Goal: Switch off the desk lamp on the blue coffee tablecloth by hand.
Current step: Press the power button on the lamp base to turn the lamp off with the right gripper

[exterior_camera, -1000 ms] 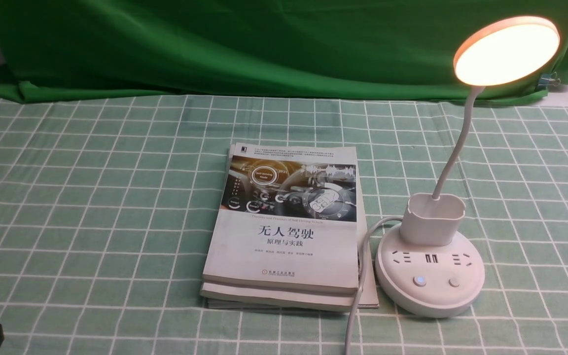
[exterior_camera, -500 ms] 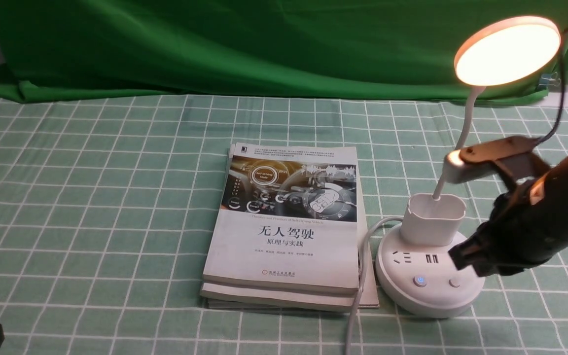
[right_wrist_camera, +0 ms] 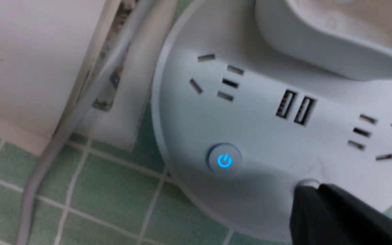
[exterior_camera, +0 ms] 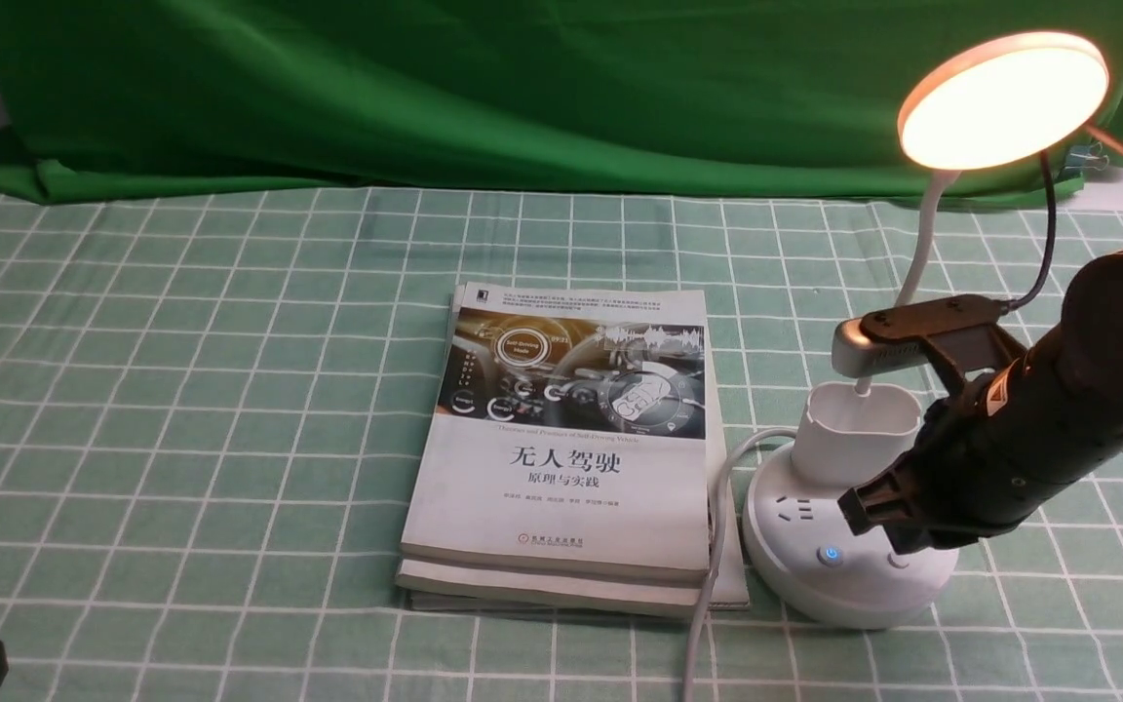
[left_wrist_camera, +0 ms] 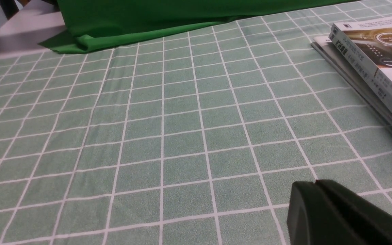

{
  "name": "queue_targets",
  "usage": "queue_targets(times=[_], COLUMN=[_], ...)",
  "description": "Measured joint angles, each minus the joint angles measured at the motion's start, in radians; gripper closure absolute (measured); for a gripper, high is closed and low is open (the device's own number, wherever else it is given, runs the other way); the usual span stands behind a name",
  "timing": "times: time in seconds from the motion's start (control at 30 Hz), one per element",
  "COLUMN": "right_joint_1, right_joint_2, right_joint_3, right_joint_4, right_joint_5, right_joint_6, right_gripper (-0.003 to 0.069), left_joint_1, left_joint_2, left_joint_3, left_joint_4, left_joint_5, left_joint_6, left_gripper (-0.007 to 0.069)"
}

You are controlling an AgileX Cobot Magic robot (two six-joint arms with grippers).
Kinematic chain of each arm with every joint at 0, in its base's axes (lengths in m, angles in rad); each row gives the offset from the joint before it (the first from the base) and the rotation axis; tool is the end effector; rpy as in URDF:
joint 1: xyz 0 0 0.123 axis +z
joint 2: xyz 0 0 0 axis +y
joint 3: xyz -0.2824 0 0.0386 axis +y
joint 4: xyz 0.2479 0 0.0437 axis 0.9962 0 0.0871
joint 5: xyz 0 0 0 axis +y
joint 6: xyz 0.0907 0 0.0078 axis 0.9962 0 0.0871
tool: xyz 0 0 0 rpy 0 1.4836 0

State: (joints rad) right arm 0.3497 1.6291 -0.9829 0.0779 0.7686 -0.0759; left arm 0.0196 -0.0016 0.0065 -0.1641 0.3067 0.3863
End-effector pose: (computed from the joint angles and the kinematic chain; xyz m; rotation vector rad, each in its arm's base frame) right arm 0.2812 0.1078 0.2001 -0.5434 2.8547 0.1363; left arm 0.0544 -0.0034 0.1836 0.2232 1.7791 0.1346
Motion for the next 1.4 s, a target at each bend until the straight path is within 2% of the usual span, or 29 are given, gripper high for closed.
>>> queue_targets(times=[0.23,0.8,0.97,1.4], right_joint_1=[-0.033,-0.033,-0.033,-0.034], right_joint_2=[0.061,-0.001,0.032,0.066], right_joint_3=[0.0,-0.001,-0.001,-0.009], right_joint_4=[0.002,0.01,0.047,0.048], right_joint_5=[-0.006,-0.025,-0.035,-0.052], right_joint_6=[-0.002,-0.004,-0.028,-0.038], right_gripper=[0.063,0.063,0.063,0.0629], left_joint_1=[0.0,0.0,0.0,0.0], left_joint_2=[0.0,0.0,0.0,0.0], left_joint_3=[0.0,0.0,0.0,0.0], left_joint_4=[0.0,0.0,0.0,0.0], left_joint_5=[0.0,0.0,0.0,0.0], left_joint_6=[0.0,0.0,0.0,0.0], left_gripper=[0.0624,0.0624,0.0624,0.0624])
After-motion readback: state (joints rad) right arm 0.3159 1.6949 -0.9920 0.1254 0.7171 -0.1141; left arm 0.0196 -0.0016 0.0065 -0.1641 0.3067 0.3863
